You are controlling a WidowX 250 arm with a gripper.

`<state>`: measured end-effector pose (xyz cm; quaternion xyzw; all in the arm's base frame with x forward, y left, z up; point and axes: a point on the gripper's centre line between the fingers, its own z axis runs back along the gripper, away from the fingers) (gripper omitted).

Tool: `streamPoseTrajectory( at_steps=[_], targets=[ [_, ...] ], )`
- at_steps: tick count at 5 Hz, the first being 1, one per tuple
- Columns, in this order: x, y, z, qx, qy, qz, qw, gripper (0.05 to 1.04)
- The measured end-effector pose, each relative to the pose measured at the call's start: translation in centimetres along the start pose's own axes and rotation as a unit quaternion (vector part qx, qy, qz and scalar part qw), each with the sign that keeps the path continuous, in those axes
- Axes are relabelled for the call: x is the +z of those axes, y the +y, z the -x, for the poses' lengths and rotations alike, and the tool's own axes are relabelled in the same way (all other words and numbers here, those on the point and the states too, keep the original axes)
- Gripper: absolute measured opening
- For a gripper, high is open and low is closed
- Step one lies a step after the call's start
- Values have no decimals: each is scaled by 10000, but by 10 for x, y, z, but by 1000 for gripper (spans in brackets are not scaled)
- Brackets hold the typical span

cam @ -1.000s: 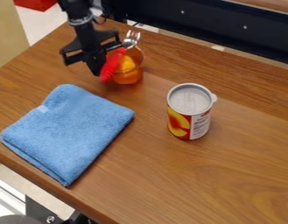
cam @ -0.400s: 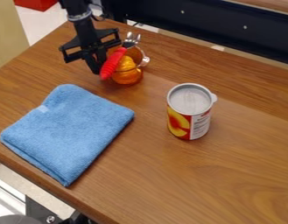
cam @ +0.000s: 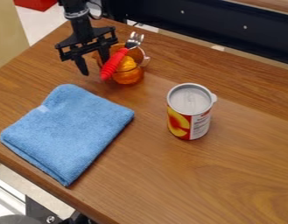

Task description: Moved the red fork and orange bowl to the top left of the table

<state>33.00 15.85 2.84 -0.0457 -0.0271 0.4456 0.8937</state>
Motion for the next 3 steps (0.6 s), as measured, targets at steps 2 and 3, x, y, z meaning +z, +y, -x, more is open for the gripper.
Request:
streamPoseTrajectory(
  at_steps=[2, 3],
  targets=[
    [24, -7, 7, -177, -59, 228, 9996, 997],
    [40, -8, 9, -188, -205, 345, 9990, 997]
  ],
)
